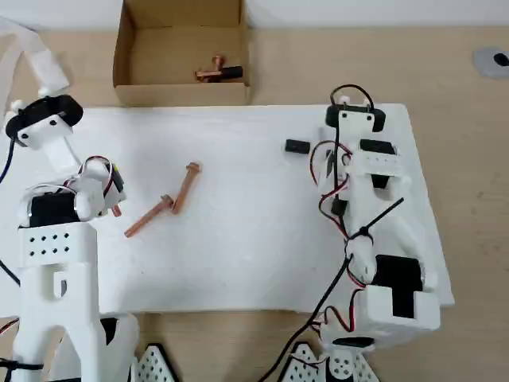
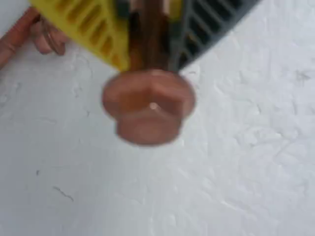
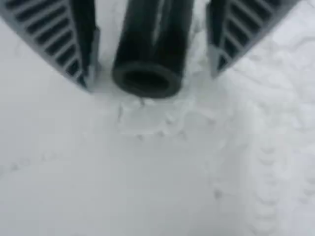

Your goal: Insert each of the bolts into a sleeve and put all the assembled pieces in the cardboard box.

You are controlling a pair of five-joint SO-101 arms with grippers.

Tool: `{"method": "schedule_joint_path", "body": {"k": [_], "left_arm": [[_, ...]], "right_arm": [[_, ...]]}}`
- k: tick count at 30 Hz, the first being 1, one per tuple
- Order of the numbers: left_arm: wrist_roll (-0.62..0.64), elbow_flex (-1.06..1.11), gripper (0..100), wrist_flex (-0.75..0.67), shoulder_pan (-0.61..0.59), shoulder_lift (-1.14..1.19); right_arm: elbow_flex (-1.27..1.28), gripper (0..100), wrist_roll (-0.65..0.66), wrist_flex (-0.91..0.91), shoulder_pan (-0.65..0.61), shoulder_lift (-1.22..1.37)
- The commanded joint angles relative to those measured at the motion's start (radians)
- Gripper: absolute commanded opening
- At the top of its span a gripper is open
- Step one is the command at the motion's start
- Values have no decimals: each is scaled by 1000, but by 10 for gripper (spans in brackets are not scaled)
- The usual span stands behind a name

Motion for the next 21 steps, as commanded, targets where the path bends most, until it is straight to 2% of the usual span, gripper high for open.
{"method": "schedule_joint_path", "body": {"k": [1,7,14,21], "left_arm": [[2,-17,6,-12,2,-36],[2,-17,6,-12,2,-36],[0,-18,6,-12,2,-36],[2,-84,6,28,3,-38]], "right_arm": [[-4,114,-3,35,5,2],[-2,14,0,48,-31,7],[-5,10,0,51,-38,1],[-145,10,63,175,-36,-35]]}}
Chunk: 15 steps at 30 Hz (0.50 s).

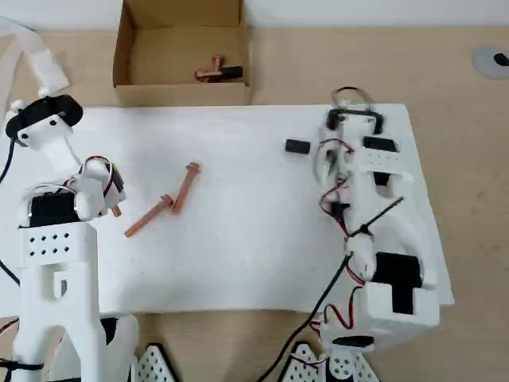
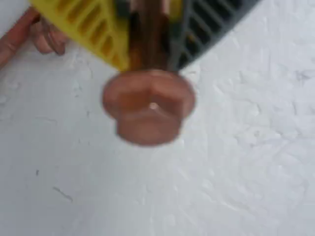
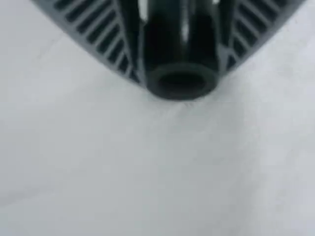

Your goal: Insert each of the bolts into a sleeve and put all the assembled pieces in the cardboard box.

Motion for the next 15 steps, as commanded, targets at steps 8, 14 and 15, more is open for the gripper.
{"method": "schedule_joint_path", "body": {"k": [8,14,15], "left_arm": [[0,-261,6,72,11,-38],[-2,-308,6,74,12,-38],[-2,-318,6,74,12,-38]], "right_arm": [[-286,10,114,226,-91,-395],[-288,10,207,261,-179,-717],[-288,10,210,256,-189,-766]]}}
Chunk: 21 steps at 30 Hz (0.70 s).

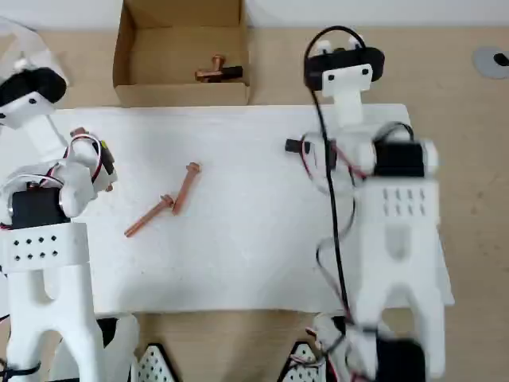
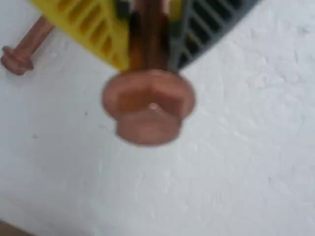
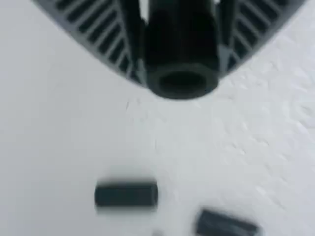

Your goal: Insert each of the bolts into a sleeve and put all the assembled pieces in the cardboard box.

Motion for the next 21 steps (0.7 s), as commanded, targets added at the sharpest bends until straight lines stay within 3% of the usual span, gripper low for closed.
{"method": "schedule_joint_path", "body": {"k": [1,10,14,21], "left_arm": [[-2,-92,6,3,14,-38],[-2,-183,6,61,230,-38],[-43,-232,6,57,316,-38],[-101,-272,6,63,440,-38]], "right_arm": [[-56,10,29,0,-45,-219],[59,10,32,81,-5,-424],[170,10,-46,84,-7,-555],[444,10,-35,-20,-73,-912]]}}
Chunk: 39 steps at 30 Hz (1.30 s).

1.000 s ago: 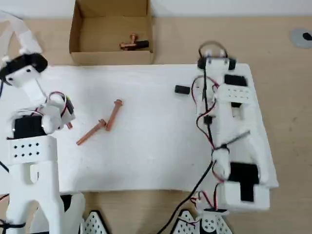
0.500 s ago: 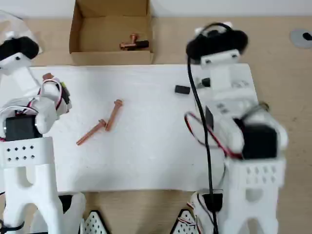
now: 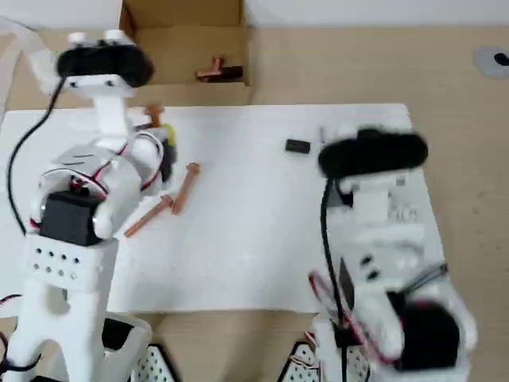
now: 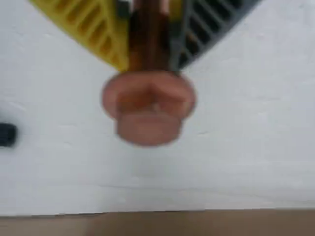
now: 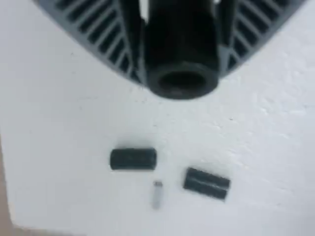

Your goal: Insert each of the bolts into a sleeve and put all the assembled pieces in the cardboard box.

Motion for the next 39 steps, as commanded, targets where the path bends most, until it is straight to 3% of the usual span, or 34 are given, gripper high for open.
{"method": "schedule_joint_path", "body": {"k": [1,9,12,16,24,31,39], "left_arm": [[-8,-69,6,2,52,-30],[0,-69,6,-3,57,-30],[0,-69,5,-5,84,-30],[0,-69,5,-38,147,-30],[0,-69,5,-163,213,-30],[0,-71,5,-222,221,-44],[2,-20,5,-250,334,-216]], "right_arm": [[148,10,5,-126,-30,-200],[656,10,-5,-548,-53,-645],[719,9,-103,-635,-79,-613],[773,9,-201,-733,-225,-576],[917,9,-195,-1039,-458,-595],[966,9,-195,-1056,-552,-593],[967,9,-195,-1056,-562,-591]]}}
